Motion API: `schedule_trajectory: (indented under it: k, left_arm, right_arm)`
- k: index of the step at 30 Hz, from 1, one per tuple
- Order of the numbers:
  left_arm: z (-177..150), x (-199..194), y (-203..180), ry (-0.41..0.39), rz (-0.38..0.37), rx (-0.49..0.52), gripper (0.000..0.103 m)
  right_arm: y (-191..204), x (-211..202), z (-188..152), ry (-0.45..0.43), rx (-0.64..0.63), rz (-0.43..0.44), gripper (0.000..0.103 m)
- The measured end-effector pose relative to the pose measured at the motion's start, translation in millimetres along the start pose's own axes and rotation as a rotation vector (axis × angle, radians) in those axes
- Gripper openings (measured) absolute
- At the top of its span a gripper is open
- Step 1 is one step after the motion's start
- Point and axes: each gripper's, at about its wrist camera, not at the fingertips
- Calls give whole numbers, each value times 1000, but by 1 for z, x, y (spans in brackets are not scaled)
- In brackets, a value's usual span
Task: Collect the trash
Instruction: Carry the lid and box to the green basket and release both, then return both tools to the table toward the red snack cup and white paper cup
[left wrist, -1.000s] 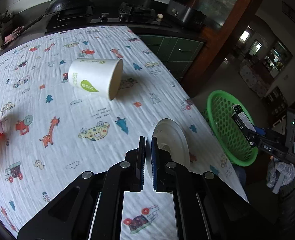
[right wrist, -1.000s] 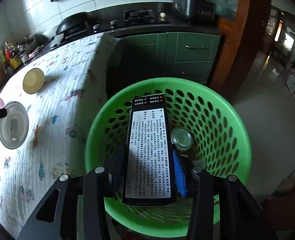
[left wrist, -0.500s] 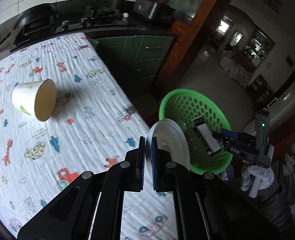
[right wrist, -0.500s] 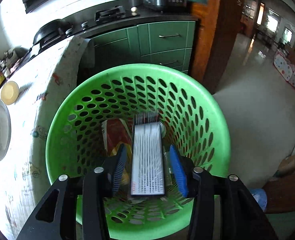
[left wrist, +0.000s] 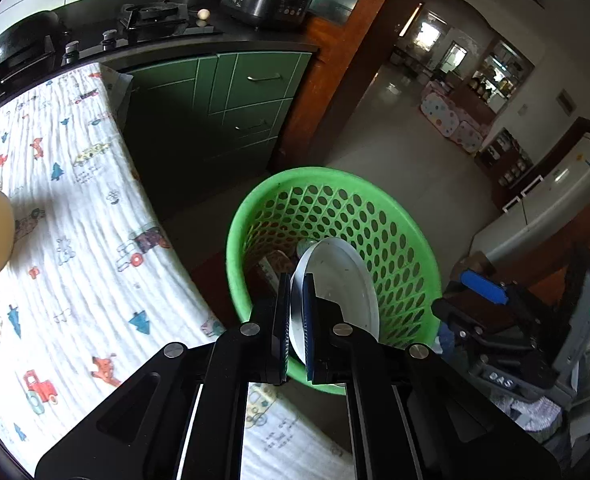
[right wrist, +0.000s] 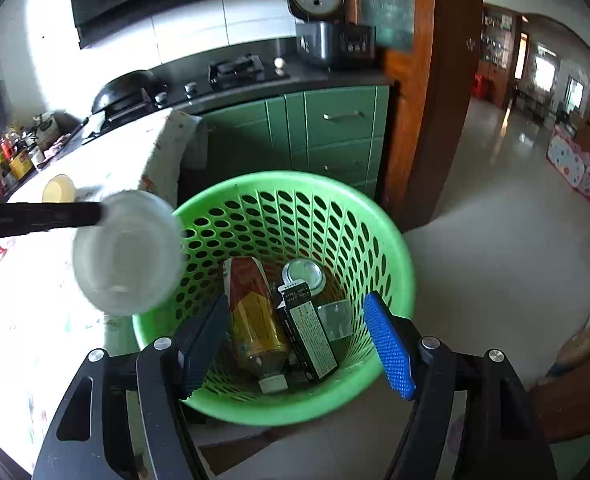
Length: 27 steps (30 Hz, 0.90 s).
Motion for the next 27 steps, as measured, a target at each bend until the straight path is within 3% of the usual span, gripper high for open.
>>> schedule_trajectory:
  k: [8,11,13,18,27]
  left_arm:
    - [-10,38,-5,62,-1,-9,8]
    - [-13,41,-5,71,-3,-4,17]
    - [-14,36,-4,60,-1,-1,30]
    - [-17,21,3,44,1,-6,34]
    - [-27,-40,36,-30,62,-29,44]
  right_arm:
    - [-5,-18,-7,-30,12,27,73]
    - [-4,-17,-8,-33,26,45,74]
    - [-1,-15,-9,-28,27,55,74]
    - [13,-17,-5,-28,8,74,78]
    - [56,-20,10,-47,-63,127,84]
Point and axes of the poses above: each gripper's, at about its wrist camera, not at the fingertips, and x roughly the way its jaws point, y to its left, z to its top, and after that the axes turned 8 degrees about -z, right-handed
